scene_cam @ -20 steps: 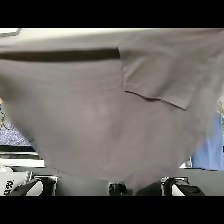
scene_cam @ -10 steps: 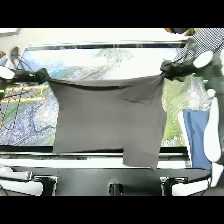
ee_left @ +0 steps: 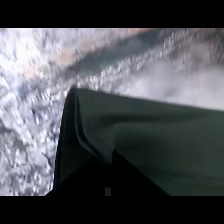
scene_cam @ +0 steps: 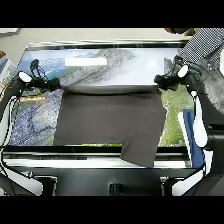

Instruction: Fold the clothes and pants, and hang the long-sleeved shirts on hangers.

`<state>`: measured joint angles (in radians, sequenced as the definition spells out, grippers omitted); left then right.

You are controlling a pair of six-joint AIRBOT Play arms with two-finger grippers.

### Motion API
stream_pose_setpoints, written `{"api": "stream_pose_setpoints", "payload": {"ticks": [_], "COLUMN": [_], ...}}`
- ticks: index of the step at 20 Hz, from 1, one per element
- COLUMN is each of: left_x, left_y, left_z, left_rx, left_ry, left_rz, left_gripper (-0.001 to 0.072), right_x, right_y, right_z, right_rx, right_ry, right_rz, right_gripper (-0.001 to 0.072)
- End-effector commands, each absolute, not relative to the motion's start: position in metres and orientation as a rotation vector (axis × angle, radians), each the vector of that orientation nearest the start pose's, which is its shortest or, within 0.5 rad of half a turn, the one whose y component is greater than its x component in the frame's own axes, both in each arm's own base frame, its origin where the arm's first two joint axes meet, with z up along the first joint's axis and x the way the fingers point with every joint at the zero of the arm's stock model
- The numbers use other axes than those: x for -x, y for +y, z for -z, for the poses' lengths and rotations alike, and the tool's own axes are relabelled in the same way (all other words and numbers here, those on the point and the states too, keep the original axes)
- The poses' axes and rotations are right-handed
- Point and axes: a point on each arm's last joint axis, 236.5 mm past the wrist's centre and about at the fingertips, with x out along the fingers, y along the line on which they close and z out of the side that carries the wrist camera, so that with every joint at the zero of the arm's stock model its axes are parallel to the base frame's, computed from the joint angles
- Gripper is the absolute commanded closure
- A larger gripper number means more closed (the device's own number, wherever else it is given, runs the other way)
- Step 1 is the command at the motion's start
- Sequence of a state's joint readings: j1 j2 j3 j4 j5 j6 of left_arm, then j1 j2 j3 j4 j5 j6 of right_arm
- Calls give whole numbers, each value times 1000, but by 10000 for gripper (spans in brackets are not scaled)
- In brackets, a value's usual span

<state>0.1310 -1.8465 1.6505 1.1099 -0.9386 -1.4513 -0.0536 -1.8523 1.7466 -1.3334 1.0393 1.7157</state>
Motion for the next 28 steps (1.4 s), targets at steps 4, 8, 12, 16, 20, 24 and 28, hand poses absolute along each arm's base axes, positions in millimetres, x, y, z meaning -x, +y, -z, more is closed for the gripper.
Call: {"api": "stream_pose_setpoints", "payload": {"ticks": [4,8,12,16,20,24,28], "left_x": [-505,-486,-481,-478,-468,-451,-453], "left_y": [-21,-17,-18,-21,-22,-18,-16], "left_z": [61,67,70,81,91,102,95], "left_rx": [425,390,391,393,389,365,363], "left_ry": [1332,1415,1438,1466,1524,1605,1589], "left_rz": [144,139,143,146,150,145,143], "left_gripper": [692,692,692,691,692,691,316], "right_x": [-491,-481,-471,-468,-457,-454,-453], "right_y": [7,8,9,9,4,4,5], "right_z": [52,53,54,63,79,89,80], "right_rx": [-312,-311,-310,-309,-287,-287,-280], "right_ry": [1426,1471,1513,1538,1608,1633,1629], "right_rz": [79,79,82,84,106,108,93], "right_gripper": [678,678,678,677,677,677,303]}}
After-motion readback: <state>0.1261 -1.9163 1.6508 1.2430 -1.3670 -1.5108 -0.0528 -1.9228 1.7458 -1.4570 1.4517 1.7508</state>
